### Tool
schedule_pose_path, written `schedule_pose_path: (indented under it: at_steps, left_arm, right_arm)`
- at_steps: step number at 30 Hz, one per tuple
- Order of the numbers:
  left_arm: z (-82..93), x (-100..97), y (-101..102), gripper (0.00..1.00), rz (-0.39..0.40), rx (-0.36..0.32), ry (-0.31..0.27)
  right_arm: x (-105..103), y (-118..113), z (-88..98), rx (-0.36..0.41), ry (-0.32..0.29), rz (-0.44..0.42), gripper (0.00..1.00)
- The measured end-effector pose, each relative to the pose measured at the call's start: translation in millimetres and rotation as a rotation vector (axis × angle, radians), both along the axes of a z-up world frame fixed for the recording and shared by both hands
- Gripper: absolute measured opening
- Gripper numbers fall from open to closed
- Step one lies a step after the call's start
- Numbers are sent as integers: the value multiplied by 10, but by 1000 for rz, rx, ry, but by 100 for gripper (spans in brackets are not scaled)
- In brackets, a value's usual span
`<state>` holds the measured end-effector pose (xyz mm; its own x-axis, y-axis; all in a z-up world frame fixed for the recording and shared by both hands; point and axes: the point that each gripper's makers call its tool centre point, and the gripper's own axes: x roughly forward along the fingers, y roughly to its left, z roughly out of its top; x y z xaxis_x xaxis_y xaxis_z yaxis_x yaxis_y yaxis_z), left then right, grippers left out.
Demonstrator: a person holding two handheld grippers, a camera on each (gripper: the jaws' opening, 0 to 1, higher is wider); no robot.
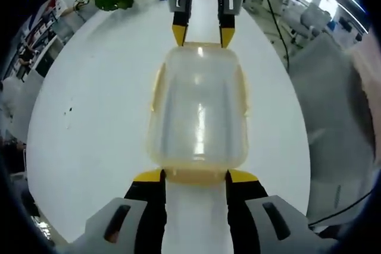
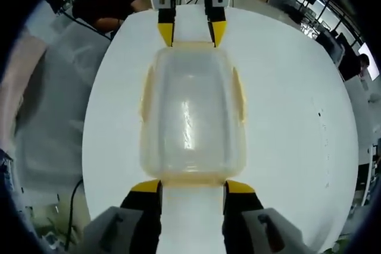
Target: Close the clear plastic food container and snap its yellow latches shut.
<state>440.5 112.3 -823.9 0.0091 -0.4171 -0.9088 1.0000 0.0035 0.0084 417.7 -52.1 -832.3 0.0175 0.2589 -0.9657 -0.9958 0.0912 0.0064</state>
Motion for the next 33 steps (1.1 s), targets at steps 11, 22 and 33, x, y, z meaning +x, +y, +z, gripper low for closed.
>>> schedule_pose_path:
  at_steps: [11,22,33]
  left_arm:
    - [28,-22,7,37,48,-26,14]
    - [-10,43,240,39,158,-7,34]
    - [364,203,66,37,460,-275,71]
  right_arm:
    - [17,-24,-25,1,-15,-11,37]
    - [-48,-92,7,13,-24,-52,40]
    - [67,-62,248,158,-51,-288,40]
